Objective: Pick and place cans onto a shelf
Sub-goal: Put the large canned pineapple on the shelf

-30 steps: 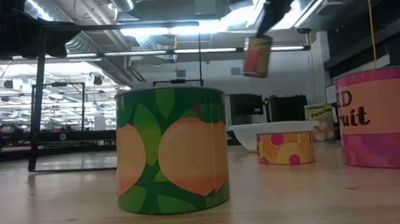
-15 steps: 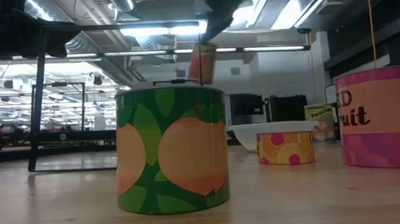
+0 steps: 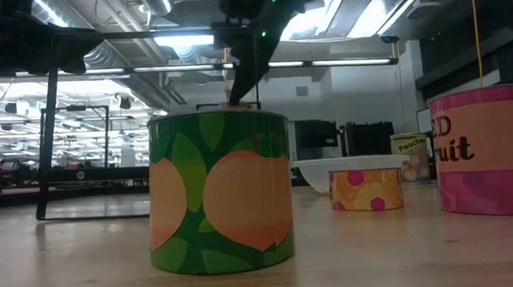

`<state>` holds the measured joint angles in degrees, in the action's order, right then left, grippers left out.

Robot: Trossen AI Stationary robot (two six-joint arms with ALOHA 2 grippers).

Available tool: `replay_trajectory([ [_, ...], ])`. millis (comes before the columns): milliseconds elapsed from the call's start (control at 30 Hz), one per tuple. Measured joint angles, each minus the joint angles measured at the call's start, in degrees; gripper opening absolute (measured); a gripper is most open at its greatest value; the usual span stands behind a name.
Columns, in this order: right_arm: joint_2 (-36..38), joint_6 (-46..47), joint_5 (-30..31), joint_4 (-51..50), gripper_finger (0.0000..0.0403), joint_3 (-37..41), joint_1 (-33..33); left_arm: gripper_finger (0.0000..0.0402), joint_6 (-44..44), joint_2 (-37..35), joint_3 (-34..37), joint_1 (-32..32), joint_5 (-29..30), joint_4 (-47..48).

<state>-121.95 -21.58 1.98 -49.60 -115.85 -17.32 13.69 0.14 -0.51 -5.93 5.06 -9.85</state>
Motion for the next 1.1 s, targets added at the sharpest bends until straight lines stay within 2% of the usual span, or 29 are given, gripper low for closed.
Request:
replay_trajectory([
  [233, -2.24, 0.02, -0.59, 0.38, 0.0000, 0.00, 0.00, 0.0044, 0.02, 0.00, 0.02, 0.02, 0.00, 0.00],
  [1100, -2.24, 0.09, -0.57, 4.66, 0.0000, 0.00, -3.56, 0.0044, 0.02, 0.00, 0.02, 0.01, 0.00, 0.35],
])
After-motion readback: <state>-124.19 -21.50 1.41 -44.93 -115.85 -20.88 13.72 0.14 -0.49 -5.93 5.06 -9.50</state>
